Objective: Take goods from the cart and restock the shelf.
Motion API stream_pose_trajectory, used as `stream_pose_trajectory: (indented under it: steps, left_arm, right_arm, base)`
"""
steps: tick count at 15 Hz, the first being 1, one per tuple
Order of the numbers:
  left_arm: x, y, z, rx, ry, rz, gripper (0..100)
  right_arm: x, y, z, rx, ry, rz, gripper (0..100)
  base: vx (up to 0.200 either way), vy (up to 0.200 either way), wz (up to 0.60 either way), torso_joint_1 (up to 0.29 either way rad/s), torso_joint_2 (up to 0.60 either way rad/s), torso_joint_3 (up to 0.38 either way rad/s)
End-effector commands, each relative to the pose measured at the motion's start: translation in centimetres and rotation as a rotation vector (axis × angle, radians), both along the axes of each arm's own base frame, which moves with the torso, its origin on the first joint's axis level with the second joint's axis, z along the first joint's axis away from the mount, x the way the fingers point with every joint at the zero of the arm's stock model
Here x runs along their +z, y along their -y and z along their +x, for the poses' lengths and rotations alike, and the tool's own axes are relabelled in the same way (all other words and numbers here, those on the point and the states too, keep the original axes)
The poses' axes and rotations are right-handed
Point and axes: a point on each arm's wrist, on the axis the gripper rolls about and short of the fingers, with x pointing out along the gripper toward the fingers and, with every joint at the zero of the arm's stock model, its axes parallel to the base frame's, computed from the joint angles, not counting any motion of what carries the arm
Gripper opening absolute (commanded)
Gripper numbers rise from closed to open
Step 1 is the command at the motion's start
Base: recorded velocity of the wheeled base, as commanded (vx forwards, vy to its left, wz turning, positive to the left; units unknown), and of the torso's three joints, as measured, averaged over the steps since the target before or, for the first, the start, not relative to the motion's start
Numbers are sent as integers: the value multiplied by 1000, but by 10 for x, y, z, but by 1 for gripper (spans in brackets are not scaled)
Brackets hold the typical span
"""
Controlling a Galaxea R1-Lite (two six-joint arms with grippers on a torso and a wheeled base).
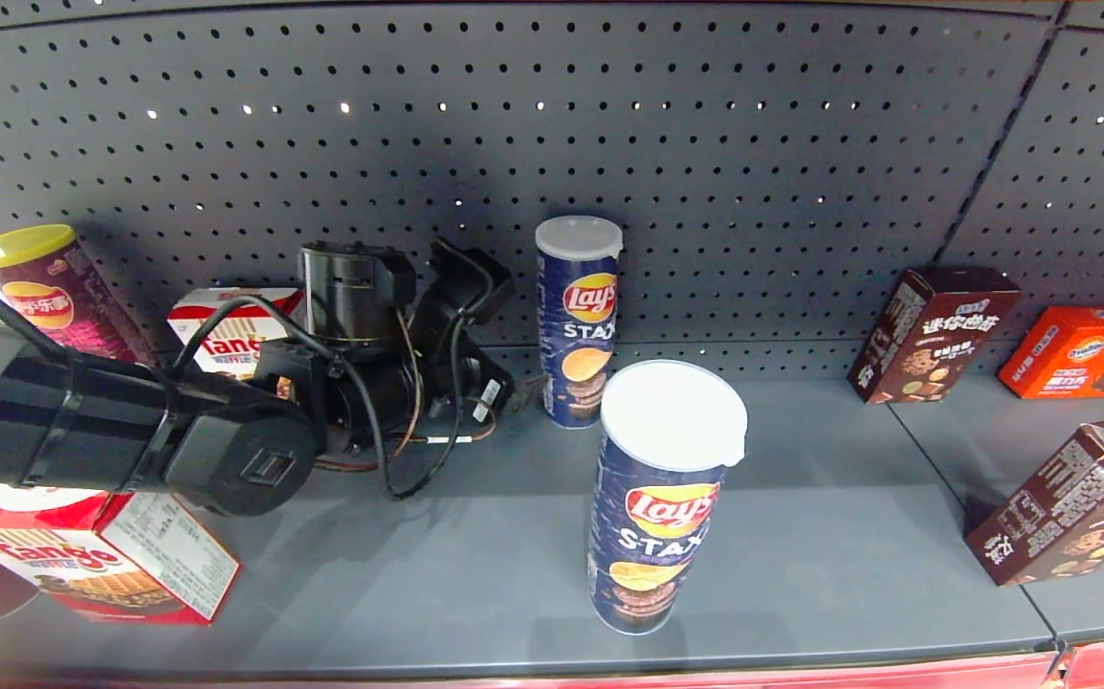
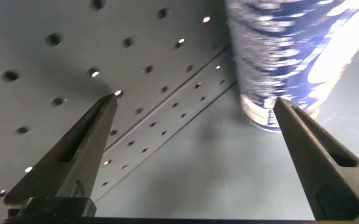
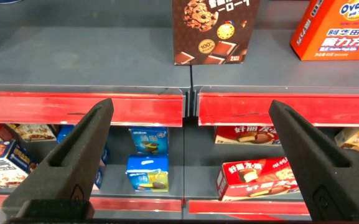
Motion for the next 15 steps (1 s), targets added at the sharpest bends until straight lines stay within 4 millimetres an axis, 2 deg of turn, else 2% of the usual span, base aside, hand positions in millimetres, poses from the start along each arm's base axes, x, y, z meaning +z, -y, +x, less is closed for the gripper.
stream_pose_trajectory:
  steps: [1,11,15]
  left_arm:
    - [-1,2,1,-5,0,0,100]
    - [-1,-4,4,51,4,8,100]
    - [-6,1,9,56,-5,14,100]
  right_arm:
    - [0,0,0,1,-1,-1,100]
    - [0,0,0,1,-1,-1,100]
    - [0,0,0,1,-1,-1,100]
  base:
    - [0,0,0,0,0,0]
    - [0,0,0,0,0,0]
    - [0,0,0,0,0,0]
